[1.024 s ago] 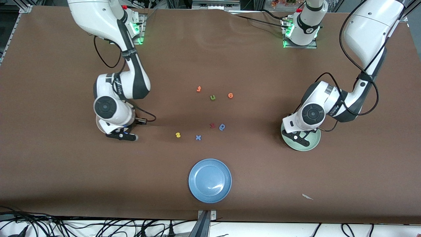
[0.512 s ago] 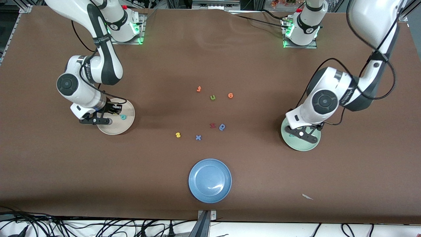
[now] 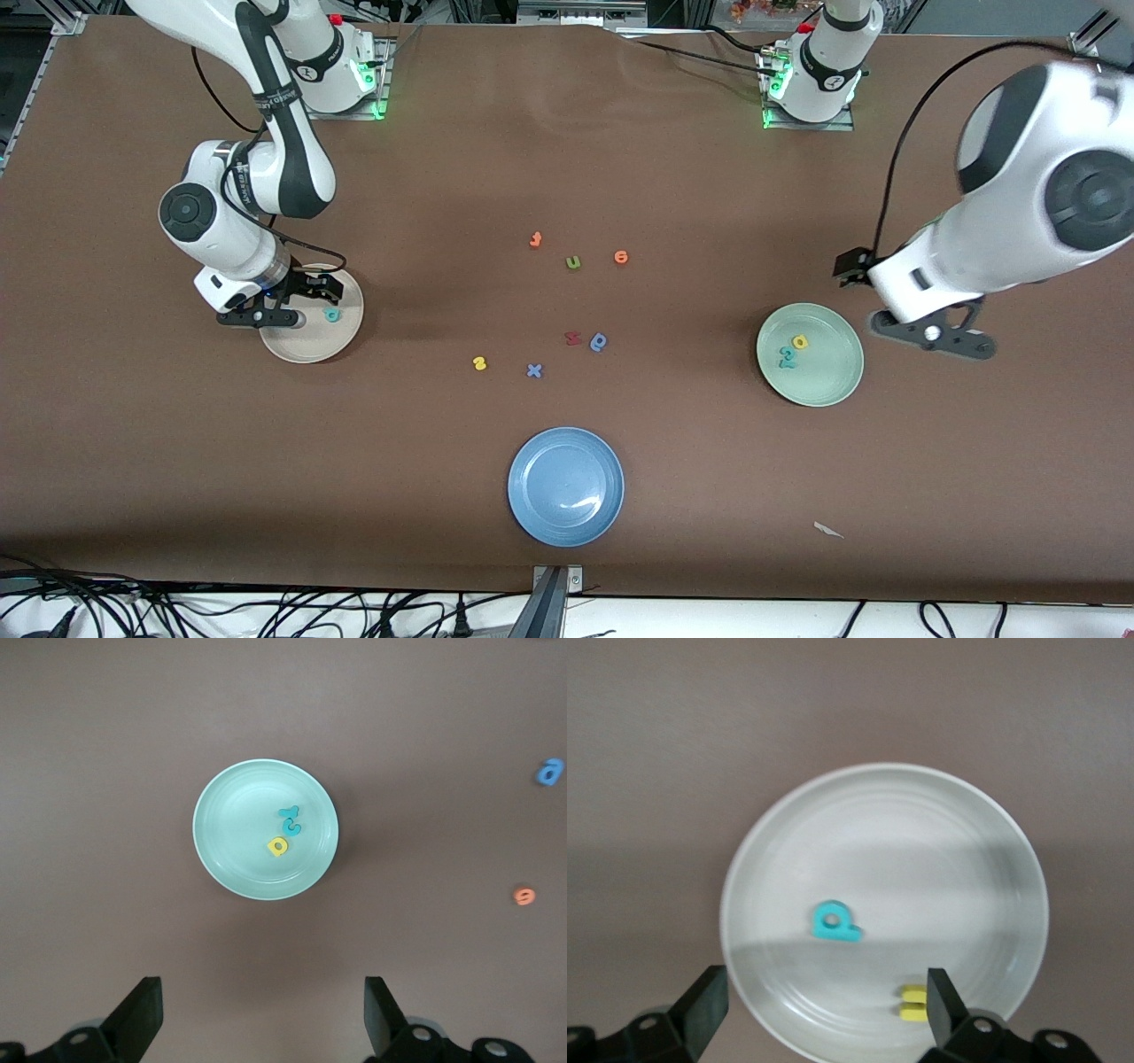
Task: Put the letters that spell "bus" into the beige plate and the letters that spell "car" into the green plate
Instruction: 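Move the right gripper toward the yellow 2 while the left arm returns, then lower the right gripper and grasp the yellow 2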
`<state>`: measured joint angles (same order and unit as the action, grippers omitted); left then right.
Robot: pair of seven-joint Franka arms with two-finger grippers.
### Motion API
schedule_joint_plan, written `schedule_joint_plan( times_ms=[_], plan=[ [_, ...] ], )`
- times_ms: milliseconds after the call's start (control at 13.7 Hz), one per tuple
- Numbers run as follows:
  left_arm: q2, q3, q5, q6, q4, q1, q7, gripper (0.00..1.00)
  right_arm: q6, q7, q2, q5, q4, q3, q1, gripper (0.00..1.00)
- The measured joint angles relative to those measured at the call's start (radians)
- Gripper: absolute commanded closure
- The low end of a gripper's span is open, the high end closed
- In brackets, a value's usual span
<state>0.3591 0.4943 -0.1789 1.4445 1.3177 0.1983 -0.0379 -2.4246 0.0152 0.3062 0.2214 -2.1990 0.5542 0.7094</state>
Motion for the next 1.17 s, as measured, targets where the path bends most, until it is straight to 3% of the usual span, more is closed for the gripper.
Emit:
schedule_joint_plan(
  times_ms=[73,293,439,585,732,1171],
  plan=[
    [-0.028,-0.050,0.049,-0.014,-0.012,-0.027,0.000,0.00,0.055,-0.003,0.008,0.001,0.051,-0.019,0.003,0.00],
    [-0.133,-0.304,0.186,-0.011,0.015,-0.179,0.004,0.00,0.161,-0.037,0.072,0.013,0.212,-0.079,0.012,0.00],
    [-0.238,-0.404,0.193,0.070,0.126,-0.248,0.005,0.00,0.166,-0.053,0.139,0.044,0.293,-0.118,0.014,0.00],
    [-0.334,-0.430,0.193,0.128,0.267,-0.268,0.005,0.00,0.166,-0.057,0.219,0.107,0.381,-0.156,0.015,0.00],
    [-0.370,-0.432,0.191,0.148,0.329,-0.269,0.005,0.00,0.166,-0.082,0.295,0.136,0.471,-0.192,0.017,0.01],
    [-0.372,-0.442,0.188,0.147,0.336,-0.260,0.005,0.00,0.167,-0.098,0.440,0.138,0.642,-0.261,0.018,0.01]
  ],
)
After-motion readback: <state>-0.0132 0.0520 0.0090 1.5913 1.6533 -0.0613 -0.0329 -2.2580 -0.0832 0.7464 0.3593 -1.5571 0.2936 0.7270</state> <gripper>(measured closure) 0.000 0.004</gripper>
